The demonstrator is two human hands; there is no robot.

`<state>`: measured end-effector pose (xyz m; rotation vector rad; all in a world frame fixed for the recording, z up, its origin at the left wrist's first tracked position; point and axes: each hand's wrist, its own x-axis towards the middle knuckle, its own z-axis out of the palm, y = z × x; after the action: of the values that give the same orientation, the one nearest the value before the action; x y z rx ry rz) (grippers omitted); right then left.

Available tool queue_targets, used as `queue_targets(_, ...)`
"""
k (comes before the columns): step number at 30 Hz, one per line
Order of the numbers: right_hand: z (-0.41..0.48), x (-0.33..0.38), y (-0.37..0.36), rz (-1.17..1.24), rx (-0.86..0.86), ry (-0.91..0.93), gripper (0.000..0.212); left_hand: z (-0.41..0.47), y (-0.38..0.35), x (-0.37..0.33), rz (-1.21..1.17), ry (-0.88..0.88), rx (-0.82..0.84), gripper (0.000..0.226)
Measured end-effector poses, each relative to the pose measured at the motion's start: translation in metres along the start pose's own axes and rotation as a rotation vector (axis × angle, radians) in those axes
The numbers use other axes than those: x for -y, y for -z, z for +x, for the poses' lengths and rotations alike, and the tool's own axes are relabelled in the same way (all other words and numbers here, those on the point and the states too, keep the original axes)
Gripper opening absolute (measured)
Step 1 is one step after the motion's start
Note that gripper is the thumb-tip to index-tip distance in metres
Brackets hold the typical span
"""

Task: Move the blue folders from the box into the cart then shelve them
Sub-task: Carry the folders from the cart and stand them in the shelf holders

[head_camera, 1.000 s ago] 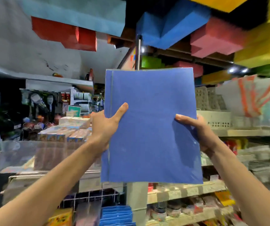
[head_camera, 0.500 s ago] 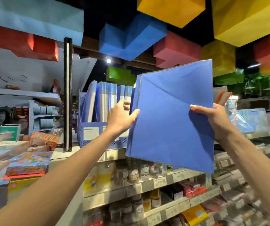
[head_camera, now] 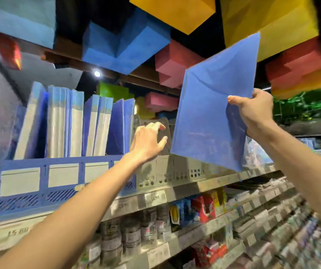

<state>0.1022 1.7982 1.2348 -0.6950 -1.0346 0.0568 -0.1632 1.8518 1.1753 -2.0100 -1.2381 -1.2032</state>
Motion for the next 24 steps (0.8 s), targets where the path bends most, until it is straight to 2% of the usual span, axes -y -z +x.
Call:
queue_targets(3, 0.020, -0.016, -0.016, -0.088, -0.058, 0.002, 0.036, 0.030, -0.033, 0.008, 0.029, -0.037, 0.078, 0.036)
queue_targets(5, 0.036, -0.030, -0.025, -0.125, -0.098, -0.007, 0.035, 0.047, -0.053, 0.012, 0.061, -0.054, 0.112, 0.039)
queue_targets(7, 0.049, -0.045, -0.035, -0.119, -0.081, -0.010, 0.023, 0.060, -0.073, 0.015, 0.087, -0.079, 0.167, 0.041)
queue_targets(9, 0.068, -0.064, -0.044, -0.114, -0.063, -0.003, 0.024, 0.073, -0.097, 0.016, 0.122, -0.103, 0.210, 0.044)
queue_targets(11, 0.082, -0.083, -0.055, -0.113, -0.061, 0.023, 0.015, 0.085, -0.117, 0.017, 0.146, -0.114, 0.235, 0.046)
queue_targets(14, 0.098, -0.104, -0.075, -0.106, -0.022, 0.030, 0.019, 0.104, -0.145, 0.020, 0.170, -0.120, 0.264, 0.049)
queue_targets(18, 0.115, -0.131, -0.099, -0.070, 0.017, 0.038, 0.015, 0.122, -0.174, 0.031, 0.217, -0.118, 0.297, 0.053)
queue_targets(21, 0.132, -0.155, -0.115, -0.046, 0.071, 0.044, 0.011, 0.129, -0.190, 0.040, 0.272, -0.067, 0.341, 0.055)
queue_targets(24, 0.148, -0.174, -0.125, -0.028, 0.106, 0.040, 0.018, 0.137, -0.199, 0.047, 0.284, 0.000, 0.316, 0.056)
